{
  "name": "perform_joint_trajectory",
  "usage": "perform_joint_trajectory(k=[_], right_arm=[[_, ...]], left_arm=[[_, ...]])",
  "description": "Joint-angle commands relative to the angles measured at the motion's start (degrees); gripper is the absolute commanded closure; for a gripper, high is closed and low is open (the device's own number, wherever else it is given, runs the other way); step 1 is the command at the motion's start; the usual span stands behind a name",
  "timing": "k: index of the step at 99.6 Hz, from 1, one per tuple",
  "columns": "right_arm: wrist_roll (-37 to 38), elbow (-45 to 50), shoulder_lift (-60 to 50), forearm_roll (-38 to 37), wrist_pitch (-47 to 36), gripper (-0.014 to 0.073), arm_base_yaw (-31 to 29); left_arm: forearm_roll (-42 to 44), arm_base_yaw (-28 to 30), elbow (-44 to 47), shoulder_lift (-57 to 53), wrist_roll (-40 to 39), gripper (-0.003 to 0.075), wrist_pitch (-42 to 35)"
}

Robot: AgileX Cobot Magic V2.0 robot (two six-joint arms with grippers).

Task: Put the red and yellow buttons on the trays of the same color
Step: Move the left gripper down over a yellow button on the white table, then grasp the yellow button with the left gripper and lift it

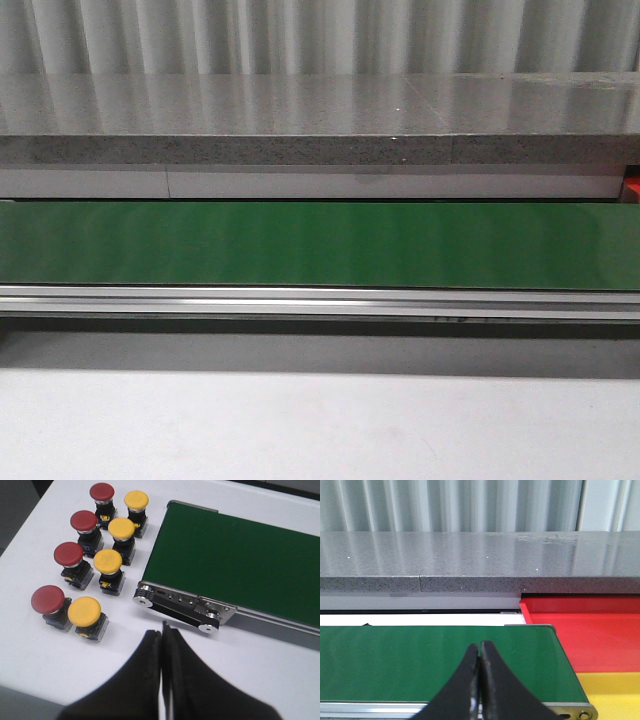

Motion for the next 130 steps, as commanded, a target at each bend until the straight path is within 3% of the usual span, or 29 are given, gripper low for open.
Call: perform_joint_trajectory(k=[1,10,21,31,43,50,64,87,105,130], right_arm=[[-0.2,-0.9,-0.9,-0.4,-4.6,0.0718,0.1],[-0.2,-0.9,-0.9,-0.4,-4.6,0.0718,0.1],[-0.2,-0.9,-0.9,-0.4,-4.6,0.0718,0.1],[-0.2,-0.9,-0.9,-0.4,-4.6,0.0718,0.1],[-0.2,-0.9,-0.9,-0.4,-4.6,0.0718,0.1],[-0.2,-0.9,-0.9,-0.4,-4.6,0.0718,0.1],[-0.2,-0.9,-0.9,-0.4,-4.6,0.0718,0.1],[-0.2,-0.9,-0.9,-0.4,-4.6,0.0718,0.1],[-0.2,-0.9,-0.9,-0.4,-4.6,0.0718,0.1],[-0.2,-0.9,-0.9,-0.4,-4.6,0.0718,0.1]], left_arm=[[0.5,0.0,-1.5,1.8,-0.3,0.0736,-2.9],[0.6,0.0,-1.5,2.7,-2.3,0.0701,-2.7],[0.7,0.0,-1.5,2.9,-4.2,0.0599,-2.5],[0.7,0.0,-1.5,2.9,-6.8,0.0447,-1.9],[1.3,0.0,-1.5,2.9,-10.9,0.0212,-1.0],[1.6,0.0,-1.2,2.9,-13.5,0.0141,-1.0],[3.2,0.0,0.6,4.8,-19.0,0.0130,-1.0],[12.7,0.2,3.6,14.6,-33.8,0.0131,-2.2],[12.6,3.6,3.6,21.8,-35.1,0.0131,-8.1],[12.1,12.9,3.6,29.2,-34.7,0.0131,-13.7]])
